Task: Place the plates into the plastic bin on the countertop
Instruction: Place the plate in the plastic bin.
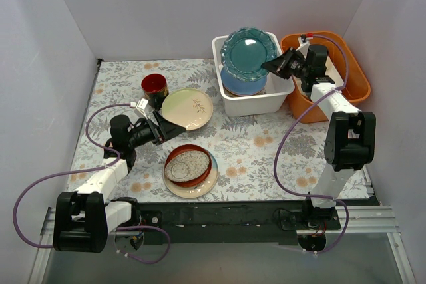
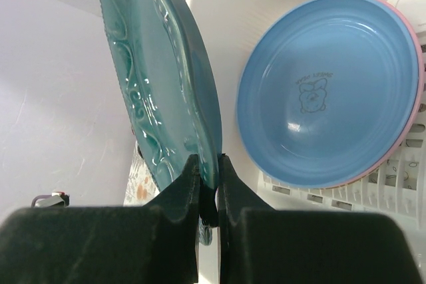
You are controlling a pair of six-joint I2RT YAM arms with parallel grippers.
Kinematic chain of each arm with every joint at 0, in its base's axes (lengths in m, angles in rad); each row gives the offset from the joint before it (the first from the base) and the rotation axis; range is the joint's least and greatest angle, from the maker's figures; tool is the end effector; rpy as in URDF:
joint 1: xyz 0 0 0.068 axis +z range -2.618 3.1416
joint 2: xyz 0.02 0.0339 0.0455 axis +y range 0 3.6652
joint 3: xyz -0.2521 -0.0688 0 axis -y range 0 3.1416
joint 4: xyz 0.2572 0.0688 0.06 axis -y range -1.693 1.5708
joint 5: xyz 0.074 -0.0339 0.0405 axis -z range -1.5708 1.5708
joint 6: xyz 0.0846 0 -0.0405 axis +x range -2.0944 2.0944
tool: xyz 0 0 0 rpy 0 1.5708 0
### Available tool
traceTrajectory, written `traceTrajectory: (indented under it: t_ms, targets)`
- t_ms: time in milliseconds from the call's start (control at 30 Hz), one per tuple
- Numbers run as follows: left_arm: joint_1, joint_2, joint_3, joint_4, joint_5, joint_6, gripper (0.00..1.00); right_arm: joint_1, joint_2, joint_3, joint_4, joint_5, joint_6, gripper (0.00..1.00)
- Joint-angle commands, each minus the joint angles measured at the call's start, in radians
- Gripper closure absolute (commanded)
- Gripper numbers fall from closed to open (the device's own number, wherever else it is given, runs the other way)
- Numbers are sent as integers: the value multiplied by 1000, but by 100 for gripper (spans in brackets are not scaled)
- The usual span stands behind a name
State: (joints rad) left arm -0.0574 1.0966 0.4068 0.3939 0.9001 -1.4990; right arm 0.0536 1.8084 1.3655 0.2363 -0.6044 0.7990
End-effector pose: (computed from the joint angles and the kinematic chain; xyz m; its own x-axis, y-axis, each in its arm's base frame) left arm 0.2583 -0.0812 0.1835 -0.8026 -0.5748 0.1592 -0.2341 0.0581 -0.9705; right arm 0.4747 0.0736 0.2730 -0.5725 0.5598 -0.5991 -0.2713 0.5601 0.7827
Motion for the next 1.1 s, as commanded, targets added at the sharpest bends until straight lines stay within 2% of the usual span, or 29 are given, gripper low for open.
traceTrajectory:
  t_ms: [0, 400, 733, 1000, 1067]
  targets:
    - [-5, 0, -3, 17, 13, 8, 2, -1, -14, 78, 133, -25, 3, 99]
    - [-10, -1, -8, 14, 10, 8, 2, 0, 40, 63, 92, 18, -29, 99]
    - [-13, 3, -10, 13, 0, 11, 2, 2, 124, 156, -74, 40, -96, 99]
    - [-15, -1, -13, 8, -3, 13, 2, 6, 180, 204, -120, 37, -118, 99]
    - [-15, -1, -13, 8, -4, 14, 2, 6, 183, 204, -124, 34, -122, 94]
